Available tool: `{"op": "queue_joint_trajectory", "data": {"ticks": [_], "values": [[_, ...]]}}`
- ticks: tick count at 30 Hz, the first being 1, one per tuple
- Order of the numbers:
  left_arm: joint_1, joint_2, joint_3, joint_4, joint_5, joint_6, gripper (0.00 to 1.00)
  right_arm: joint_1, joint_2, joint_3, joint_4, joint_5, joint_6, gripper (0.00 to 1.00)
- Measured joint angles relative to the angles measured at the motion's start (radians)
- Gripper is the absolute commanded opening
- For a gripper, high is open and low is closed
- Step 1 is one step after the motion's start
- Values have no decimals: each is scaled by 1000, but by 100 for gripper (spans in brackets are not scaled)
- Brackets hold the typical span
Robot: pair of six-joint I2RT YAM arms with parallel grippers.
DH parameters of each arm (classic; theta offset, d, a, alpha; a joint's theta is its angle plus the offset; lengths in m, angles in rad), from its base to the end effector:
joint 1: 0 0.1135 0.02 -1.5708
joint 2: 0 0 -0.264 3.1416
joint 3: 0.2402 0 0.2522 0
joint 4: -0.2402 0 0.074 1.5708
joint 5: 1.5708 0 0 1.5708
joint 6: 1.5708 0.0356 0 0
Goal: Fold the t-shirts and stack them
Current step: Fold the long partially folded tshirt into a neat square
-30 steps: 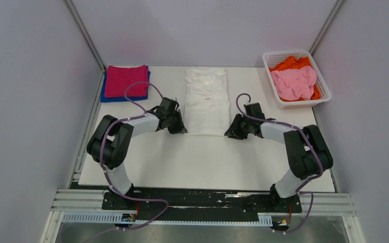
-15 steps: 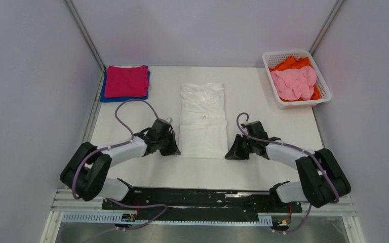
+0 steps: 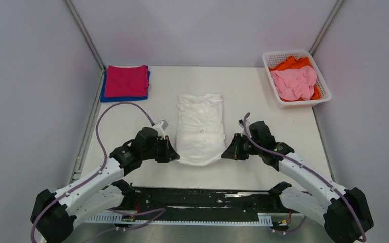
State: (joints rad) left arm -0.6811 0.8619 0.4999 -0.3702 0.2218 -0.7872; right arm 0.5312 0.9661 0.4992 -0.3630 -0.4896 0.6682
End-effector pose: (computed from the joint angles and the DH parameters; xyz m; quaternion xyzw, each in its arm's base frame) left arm 0.1344 -0.1190 0.2106 -0.0031 0.9089 -0.3461 0.2327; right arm 0.1526 0.1091 0.1962 -0.0256 0.9083 0.3847 0.1624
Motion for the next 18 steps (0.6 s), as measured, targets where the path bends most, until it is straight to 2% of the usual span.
{"op": "queue_joint_trajectory", "data": {"ticks": [7, 12, 18], "values": [[16, 62, 164, 1, -112, 13, 0, -53, 62, 194, -14, 95, -31, 0], [91, 180, 303, 11, -193, 36, 0, -104, 141, 334, -19, 141, -62, 0], [184, 339, 400, 27, -206, 51, 0, -165, 270, 462, -17, 153, -98, 0]]}}
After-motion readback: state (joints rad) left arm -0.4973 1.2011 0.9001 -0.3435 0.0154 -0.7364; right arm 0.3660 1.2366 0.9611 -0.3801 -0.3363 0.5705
